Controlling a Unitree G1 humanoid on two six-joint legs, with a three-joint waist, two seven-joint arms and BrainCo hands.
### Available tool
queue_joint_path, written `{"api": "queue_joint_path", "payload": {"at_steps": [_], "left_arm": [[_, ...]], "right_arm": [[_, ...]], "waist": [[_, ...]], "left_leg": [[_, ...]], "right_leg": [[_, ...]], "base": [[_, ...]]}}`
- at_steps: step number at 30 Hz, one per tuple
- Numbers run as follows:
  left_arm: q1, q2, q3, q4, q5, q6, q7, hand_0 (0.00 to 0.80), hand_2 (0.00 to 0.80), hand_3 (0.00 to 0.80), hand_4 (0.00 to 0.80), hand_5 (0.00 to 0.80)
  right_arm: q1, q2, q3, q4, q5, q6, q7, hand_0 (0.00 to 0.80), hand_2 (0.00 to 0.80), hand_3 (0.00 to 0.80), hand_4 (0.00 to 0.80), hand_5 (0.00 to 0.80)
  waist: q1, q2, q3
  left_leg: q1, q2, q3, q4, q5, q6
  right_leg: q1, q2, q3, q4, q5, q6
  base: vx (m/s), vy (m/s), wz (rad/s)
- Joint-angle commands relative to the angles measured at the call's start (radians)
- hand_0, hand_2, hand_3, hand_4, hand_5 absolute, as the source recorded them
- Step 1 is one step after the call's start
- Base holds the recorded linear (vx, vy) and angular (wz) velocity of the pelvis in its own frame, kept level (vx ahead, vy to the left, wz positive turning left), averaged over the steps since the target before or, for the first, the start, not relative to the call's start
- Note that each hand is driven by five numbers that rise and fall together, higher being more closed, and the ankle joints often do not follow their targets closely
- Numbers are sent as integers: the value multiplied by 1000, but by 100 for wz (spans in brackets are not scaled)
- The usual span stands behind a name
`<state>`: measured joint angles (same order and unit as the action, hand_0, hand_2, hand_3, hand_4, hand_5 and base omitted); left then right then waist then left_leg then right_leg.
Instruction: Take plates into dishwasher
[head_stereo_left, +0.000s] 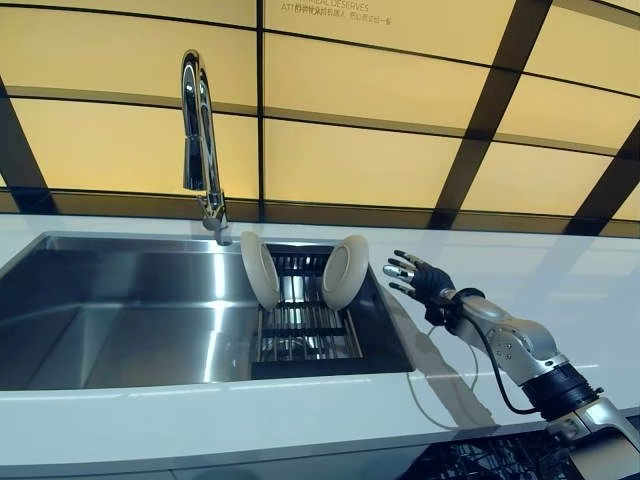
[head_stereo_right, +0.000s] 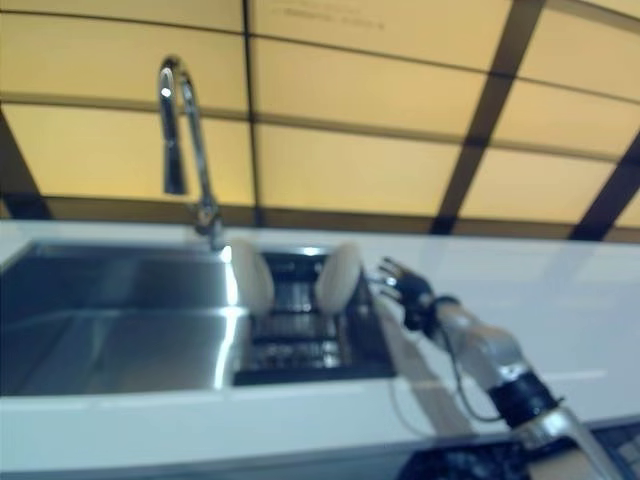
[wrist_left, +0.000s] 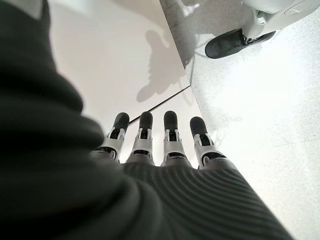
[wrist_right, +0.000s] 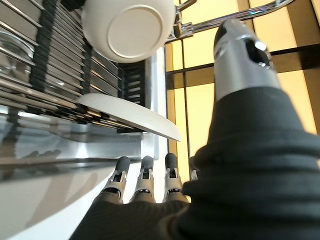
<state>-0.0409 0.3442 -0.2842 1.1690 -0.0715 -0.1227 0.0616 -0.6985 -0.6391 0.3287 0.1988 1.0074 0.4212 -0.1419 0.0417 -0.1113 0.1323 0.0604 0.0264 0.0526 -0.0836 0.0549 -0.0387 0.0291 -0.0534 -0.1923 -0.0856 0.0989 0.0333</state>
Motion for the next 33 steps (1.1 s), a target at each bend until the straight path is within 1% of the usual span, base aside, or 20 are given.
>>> {"api": "queue_joint_path", "payload": {"at_steps": [1,9,16,26,30,33], "left_arm": [[-38,14,-19,23,0,-24,13,0,0,0,0,0],[-27,1,-17,41,-14,-37,20,0,0,0,0,0],[-25,-3,-27,34,-21,-33,16,0,0,0,0,0],[-27,-6,-34,47,4,-25,11,0,0,0,0,0],[-22,-3,-39,45,9,-20,11,0,0,0,0,0],[-26,-5,-50,45,-7,-19,10,0,0,0,0,0]], "right_arm": [[-39,11,17,-39,38,-32,-27,0,0,0,0,0],[-55,21,12,-7,46,-21,-59,0,0,0,0,0],[-92,29,15,26,43,-14,-96,0,0,0,0,0],[-139,37,18,65,59,-3,-132,0,0,0,0,0],[-152,36,23,62,75,7,-141,0,0,0,0,0],[-164,45,33,77,67,2,-140,0,0,0,0,0]], "waist": [[10,-26,-4],[3,-25,-15],[2,-15,-14],[10,-13,-24],[12,-12,-36],[12,-3,-37]], "left_leg": [[-20,-32,-7,-4,-36,31],[-12,-34,3,-4,-41,31],[-12,-36,-2,-4,-40,31],[-7,-39,-9,-4,-41,26],[-12,-41,-5,-4,-39,25],[-15,-41,-2,-4,-36,25]], "right_leg": [[27,19,53,12,-41,44],[32,24,65,7,-40,44],[32,27,84,3,-38,43],[41,21,72,-2,-39,45],[38,18,66,-2,-40,45],[34,17,64,-2,-39,43]], "base": [[0,0,0],[0,8,-5],[-2,5,-2],[3,-2,0],[0,0,0],[0,0,0]]}}
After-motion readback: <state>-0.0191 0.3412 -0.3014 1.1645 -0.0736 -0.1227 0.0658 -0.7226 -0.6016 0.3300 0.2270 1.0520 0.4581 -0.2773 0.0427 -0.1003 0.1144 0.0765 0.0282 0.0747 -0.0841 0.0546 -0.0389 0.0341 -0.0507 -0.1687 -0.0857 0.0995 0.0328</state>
